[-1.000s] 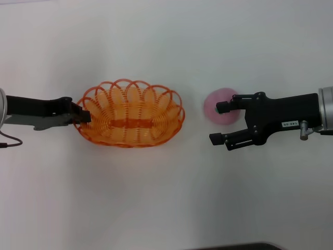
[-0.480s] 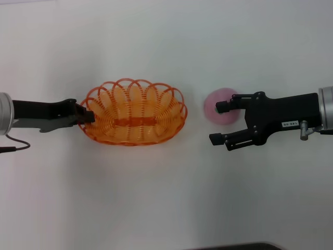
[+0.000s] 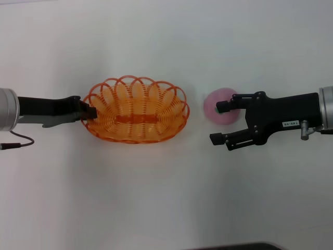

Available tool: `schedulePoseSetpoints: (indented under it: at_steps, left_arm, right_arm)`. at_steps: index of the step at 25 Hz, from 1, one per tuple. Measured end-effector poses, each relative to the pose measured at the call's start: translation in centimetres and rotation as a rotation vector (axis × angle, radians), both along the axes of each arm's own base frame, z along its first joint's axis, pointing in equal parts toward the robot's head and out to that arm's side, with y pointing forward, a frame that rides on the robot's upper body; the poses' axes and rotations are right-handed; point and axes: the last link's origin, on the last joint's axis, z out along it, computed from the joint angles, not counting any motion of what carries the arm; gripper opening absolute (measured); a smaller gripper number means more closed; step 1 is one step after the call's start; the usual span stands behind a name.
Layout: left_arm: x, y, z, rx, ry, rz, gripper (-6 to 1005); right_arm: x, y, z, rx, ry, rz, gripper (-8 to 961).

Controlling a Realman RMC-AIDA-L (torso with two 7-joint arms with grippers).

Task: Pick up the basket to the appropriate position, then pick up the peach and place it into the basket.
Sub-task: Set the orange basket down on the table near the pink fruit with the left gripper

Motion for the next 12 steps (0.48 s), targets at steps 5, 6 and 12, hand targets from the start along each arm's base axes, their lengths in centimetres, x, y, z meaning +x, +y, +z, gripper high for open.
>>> schedulePoseSetpoints:
  at_steps: [5, 6, 12]
  left_arm:
    - [-0.03, -0.05, 0.08, 0.004, -0.001, 0.000, 62]
    - [-0.10, -0.09, 0.09, 0.005, -0.001, 0.003, 61]
    - [-0.39, -0.16, 0.78, 0.043, 0.005, 0.011, 69]
  right_arm:
    - [0.01, 0.00, 0.01, 0.000, 0.000, 0.000, 919]
    - [0.00, 0.00, 0.00, 0.000, 0.000, 0.000, 919]
    - [0.02, 0.01, 0.01, -0.001, -0.002, 0.001, 919]
